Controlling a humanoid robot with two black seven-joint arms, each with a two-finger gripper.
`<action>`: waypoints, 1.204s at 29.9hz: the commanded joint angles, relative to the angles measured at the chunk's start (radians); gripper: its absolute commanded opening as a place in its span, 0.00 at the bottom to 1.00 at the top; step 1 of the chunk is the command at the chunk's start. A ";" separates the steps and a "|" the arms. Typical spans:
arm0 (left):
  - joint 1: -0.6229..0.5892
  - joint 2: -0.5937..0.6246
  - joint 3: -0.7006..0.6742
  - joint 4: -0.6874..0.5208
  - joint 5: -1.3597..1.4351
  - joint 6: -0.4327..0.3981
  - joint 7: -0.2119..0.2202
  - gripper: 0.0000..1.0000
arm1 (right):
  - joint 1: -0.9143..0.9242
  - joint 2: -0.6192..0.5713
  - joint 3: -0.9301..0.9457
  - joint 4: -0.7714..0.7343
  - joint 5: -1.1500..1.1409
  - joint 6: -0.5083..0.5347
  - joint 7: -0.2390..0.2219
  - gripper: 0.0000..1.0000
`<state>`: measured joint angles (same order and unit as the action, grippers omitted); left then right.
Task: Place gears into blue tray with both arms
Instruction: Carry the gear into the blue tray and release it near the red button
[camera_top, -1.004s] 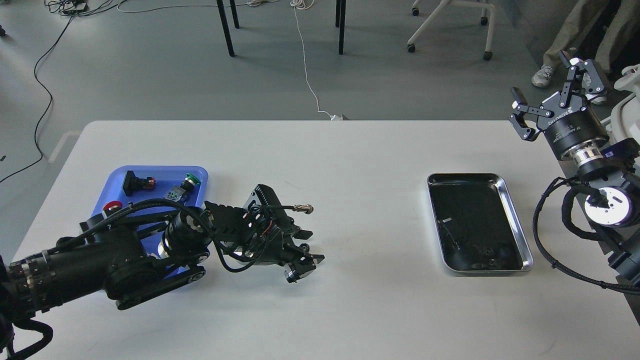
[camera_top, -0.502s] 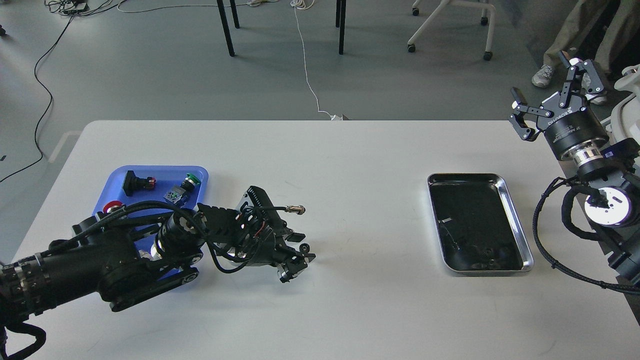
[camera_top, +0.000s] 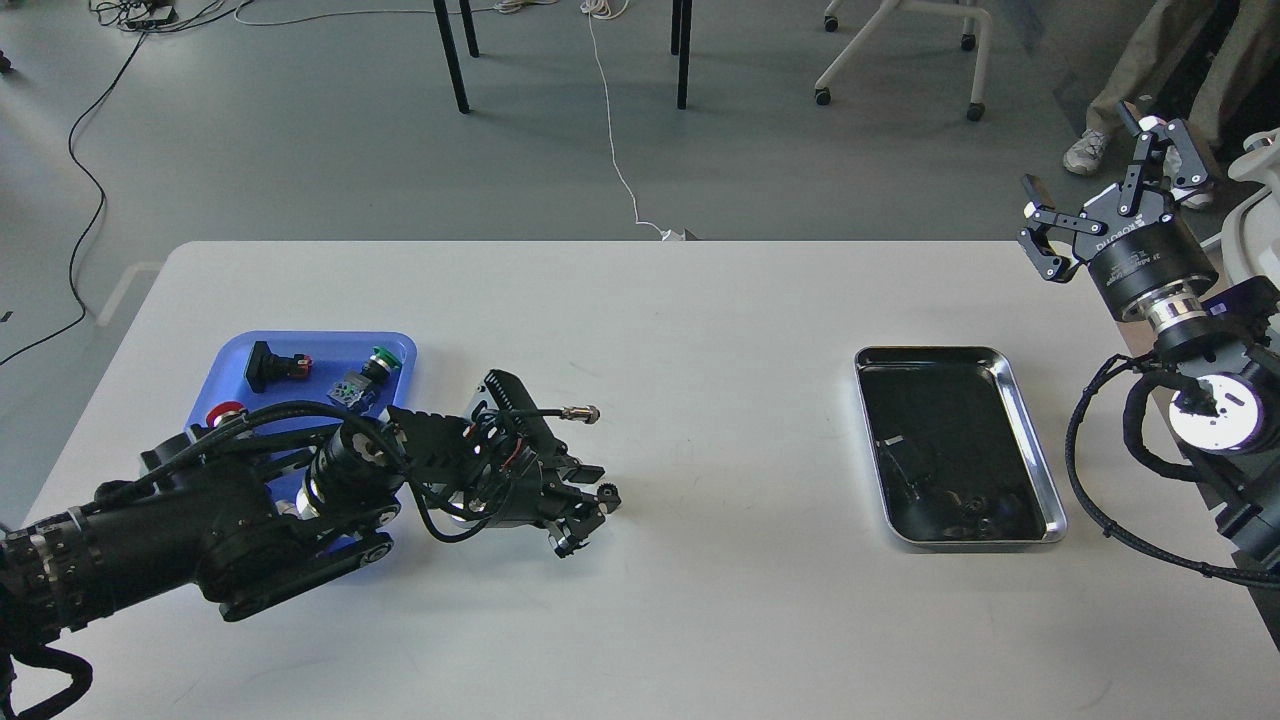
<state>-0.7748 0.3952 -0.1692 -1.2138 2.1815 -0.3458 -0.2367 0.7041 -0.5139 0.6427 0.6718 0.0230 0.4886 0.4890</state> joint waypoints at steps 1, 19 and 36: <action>0.000 0.002 -0.001 -0.001 0.000 -0.002 0.000 0.29 | 0.000 0.000 0.000 0.000 0.000 0.000 0.000 0.99; 0.002 0.002 -0.015 -0.001 0.000 -0.002 0.000 0.12 | 0.002 -0.001 0.000 -0.001 0.000 0.000 0.000 0.99; -0.014 0.365 -0.205 -0.193 -0.181 0.030 -0.068 0.11 | 0.002 -0.002 0.000 -0.003 -0.002 0.000 0.000 0.99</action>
<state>-0.7869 0.6596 -0.3422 -1.3995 2.0612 -0.3340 -0.2774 0.7057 -0.5185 0.6427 0.6694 0.0229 0.4889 0.4887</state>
